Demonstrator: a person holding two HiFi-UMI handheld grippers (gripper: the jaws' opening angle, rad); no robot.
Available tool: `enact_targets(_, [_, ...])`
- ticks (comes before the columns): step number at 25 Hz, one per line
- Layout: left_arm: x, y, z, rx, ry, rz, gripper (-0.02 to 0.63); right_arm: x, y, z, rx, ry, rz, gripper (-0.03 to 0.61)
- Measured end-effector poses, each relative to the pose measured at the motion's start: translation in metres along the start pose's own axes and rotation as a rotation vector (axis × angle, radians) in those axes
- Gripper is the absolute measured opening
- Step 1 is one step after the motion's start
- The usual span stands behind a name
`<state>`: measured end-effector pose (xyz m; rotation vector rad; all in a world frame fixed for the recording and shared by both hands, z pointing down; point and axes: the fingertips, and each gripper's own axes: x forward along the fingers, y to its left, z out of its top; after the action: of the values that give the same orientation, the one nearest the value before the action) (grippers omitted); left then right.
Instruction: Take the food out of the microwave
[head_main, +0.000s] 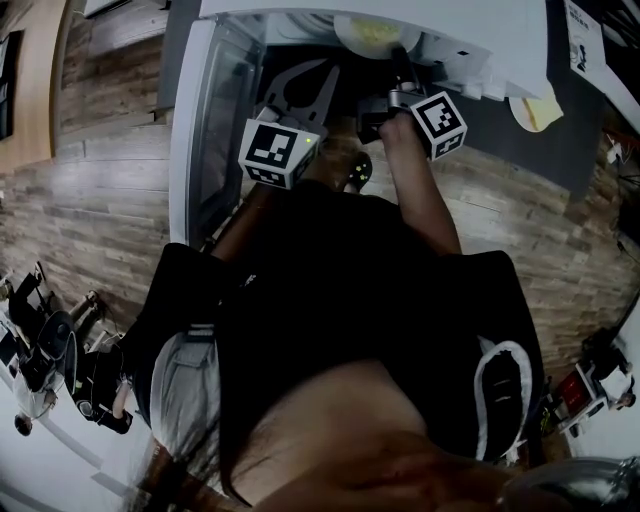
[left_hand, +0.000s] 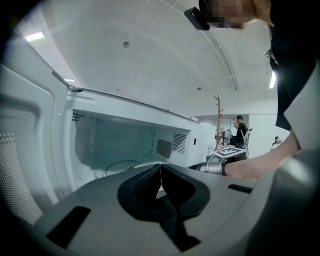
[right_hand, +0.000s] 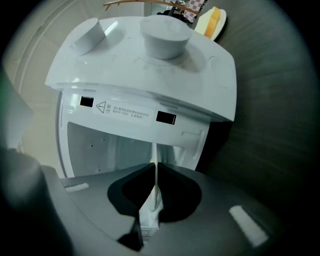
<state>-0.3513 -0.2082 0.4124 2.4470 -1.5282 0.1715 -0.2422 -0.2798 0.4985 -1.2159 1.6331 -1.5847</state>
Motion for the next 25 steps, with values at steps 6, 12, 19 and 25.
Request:
enact_targets(6, [-0.003,-0.009,0.002,0.019,0.000,-0.009,0.008,-0.017,-0.004,0.000,0.055,-0.004,0.031,0.012])
enact_targets(12, [-0.008,-0.018,0.007,0.049,0.001,-0.007,0.008,-0.032,0.004,-0.004,0.086,0.007,0.079,0.012])
enact_targets(19, [-0.016,-0.019,0.009,0.058,0.006,0.006,0.008,-0.053,0.006,-0.011,0.099,0.035,0.095,0.012])
enact_targets(25, [-0.019,-0.031,0.007,0.066,0.008,0.004,0.008,-0.071,0.008,-0.014,0.118,0.059,0.114,0.012])
